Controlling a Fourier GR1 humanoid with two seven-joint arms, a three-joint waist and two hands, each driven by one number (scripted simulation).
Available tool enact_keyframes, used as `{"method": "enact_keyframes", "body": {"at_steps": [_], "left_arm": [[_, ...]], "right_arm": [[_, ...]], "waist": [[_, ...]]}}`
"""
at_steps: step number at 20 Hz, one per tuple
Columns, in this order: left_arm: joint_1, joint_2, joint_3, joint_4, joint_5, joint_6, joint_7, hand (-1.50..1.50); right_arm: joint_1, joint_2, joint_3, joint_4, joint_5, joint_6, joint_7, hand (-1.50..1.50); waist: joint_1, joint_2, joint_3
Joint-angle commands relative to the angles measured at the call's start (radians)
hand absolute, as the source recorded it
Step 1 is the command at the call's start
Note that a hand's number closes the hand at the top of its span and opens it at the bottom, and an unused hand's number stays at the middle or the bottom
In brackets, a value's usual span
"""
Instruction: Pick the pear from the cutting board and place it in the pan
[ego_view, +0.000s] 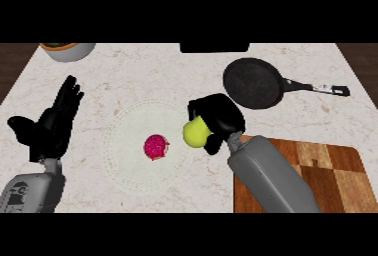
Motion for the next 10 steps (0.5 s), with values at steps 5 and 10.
{"method": "enact_keyframes", "body": {"at_steps": [5,10], "left_arm": [[-0.030,-0.001,0.008,-0.001,-0.001,0.002,-0.001,0.00],[0.011,-0.025,-0.019,-0.055,-0.011,0.002,0.002,0.00]], "right_arm": [[0.095,0.040,0.140,-0.403,0.134,-0.146,0.386,1.50],[0.053,0.041,-0.024,-0.433,0.011,-0.198,0.362,1.50]], "waist": [[0.004,0.020,0.002],[0.024,0.027,0.002]]}}
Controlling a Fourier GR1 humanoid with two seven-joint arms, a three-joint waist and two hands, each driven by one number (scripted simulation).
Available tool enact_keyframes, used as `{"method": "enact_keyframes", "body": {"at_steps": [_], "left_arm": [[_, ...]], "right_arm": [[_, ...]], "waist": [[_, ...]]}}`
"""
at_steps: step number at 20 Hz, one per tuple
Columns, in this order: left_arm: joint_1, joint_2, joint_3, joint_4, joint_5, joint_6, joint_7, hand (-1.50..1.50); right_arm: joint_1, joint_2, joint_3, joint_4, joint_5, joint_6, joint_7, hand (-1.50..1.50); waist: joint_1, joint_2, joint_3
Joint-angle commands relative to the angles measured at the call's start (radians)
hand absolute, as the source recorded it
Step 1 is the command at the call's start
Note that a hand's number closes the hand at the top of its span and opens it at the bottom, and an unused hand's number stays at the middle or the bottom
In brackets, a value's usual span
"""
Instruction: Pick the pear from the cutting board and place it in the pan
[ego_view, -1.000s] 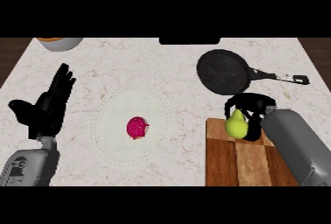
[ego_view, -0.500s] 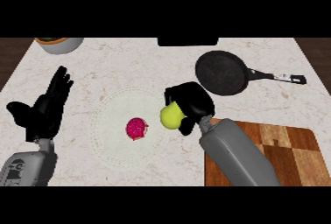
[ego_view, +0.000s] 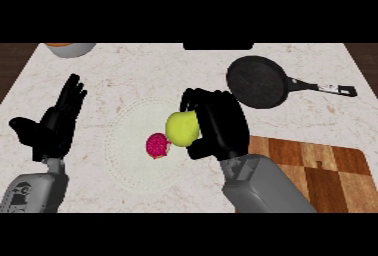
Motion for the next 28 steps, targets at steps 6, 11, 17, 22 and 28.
{"method": "enact_keyframes", "body": {"at_steps": [6,11,17,22,28], "left_arm": [[-0.038,-0.008,0.001,0.000,-0.011,0.002,0.024,0.00],[-0.026,-0.023,-0.009,-0.020,-0.019,0.010,0.035,0.00],[-0.036,-0.001,0.001,-0.019,0.003,-0.032,0.028,0.00],[-0.047,-0.035,-0.012,0.041,-0.006,-0.027,-0.028,0.00],[-0.088,-0.051,-0.045,-0.005,-0.027,-0.007,0.047,0.00]], "right_arm": [[-0.090,-0.028,-0.322,0.090,-0.188,-0.075,-0.106,1.50],[-0.126,-0.159,-0.438,0.320,-0.184,-0.150,-0.304,1.50],[-0.227,-0.277,-0.525,0.685,-0.116,-0.320,-0.518,1.50],[-0.290,-0.302,-0.606,0.979,-0.131,-0.462,-0.669,1.50],[-0.387,-0.330,-0.681,1.188,-0.169,-0.509,-0.773,1.50]], "waist": [[0.011,0.010,0.000],[0.016,0.011,0.001],[0.043,0.021,0.001],[0.065,0.036,0.002],[0.091,0.043,0.005]]}}
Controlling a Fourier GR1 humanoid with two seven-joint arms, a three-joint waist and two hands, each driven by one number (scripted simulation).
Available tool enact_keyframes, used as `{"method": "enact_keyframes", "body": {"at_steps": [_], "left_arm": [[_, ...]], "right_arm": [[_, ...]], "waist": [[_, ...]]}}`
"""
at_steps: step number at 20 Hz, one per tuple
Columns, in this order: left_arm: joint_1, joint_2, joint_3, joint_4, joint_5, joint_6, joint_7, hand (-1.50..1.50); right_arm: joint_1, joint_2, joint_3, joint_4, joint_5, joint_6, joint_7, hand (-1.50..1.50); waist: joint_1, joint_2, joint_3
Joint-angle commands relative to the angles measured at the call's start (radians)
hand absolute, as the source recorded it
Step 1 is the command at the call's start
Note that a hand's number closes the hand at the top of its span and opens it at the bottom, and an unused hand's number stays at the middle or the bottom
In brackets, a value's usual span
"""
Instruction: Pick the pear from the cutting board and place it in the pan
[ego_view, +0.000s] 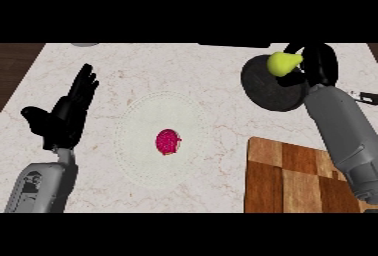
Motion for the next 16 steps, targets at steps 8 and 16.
{"method": "enact_keyframes", "body": {"at_steps": [8,16], "left_arm": [[-0.054,-0.009,-0.008,0.026,-0.012,0.004,0.000,0.00],[-0.017,0.005,0.006,0.003,-0.009,-0.001,-0.004,0.00]], "right_arm": [[-0.061,-0.012,-0.144,0.279,-0.163,0.276,-0.142,-1.50],[-0.025,-0.040,-0.243,0.285,-0.249,0.237,-0.370,-1.50]], "waist": [[0.017,0.015,0.003],[0.013,0.007,0.004]]}}
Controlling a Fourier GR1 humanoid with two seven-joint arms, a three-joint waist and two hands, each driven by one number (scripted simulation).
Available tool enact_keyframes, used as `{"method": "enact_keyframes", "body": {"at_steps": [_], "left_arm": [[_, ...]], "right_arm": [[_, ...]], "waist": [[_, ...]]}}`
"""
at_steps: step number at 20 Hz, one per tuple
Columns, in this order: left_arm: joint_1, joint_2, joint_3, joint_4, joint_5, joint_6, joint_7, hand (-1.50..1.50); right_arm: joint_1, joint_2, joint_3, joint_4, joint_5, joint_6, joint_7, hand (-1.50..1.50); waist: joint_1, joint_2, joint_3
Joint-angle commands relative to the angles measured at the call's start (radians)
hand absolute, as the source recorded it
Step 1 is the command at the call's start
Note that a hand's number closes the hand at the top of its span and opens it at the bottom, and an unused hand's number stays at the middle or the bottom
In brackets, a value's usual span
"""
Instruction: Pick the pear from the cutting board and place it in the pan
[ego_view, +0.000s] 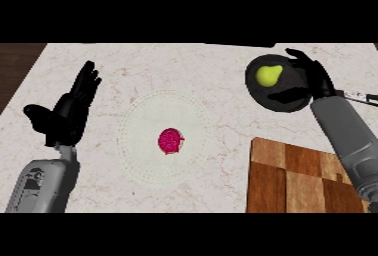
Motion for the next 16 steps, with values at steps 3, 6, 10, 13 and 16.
{"method": "enact_keyframes", "body": {"at_steps": [3,6,10,13,16], "left_arm": [[0.033,0.001,0.005,-0.026,0.011,-0.007,0.009,0.00],[0.065,0.004,0.009,-0.042,0.000,0.005,-0.007,0.00],[0.069,0.032,0.039,-0.069,0.030,-0.015,0.054,0.00],[0.099,0.037,0.065,-0.011,0.028,-0.023,-0.024,0.00],[0.106,0.011,0.043,-0.055,-0.001,0.022,0.029,0.00]], "right_arm": [[0.001,-0.031,-0.132,-0.013,-0.132,0.014,-0.153,-1.50],[0.004,-0.030,-0.195,-0.005,-0.207,0.087,-0.189,-1.50],[0.117,-0.099,-0.230,0.009,-0.267,0.314,-0.312,-1.50],[0.133,-0.112,-0.212,-0.021,-0.282,0.439,-0.329,-1.50],[0.227,-0.167,-0.194,-0.075,-0.296,0.563,-0.369,-1.50]], "waist": [[-0.010,-0.009,0.000],[-0.030,-0.020,-0.002],[-0.063,-0.031,-0.003],[-0.082,-0.038,-0.005],[-0.101,-0.047,-0.006]]}}
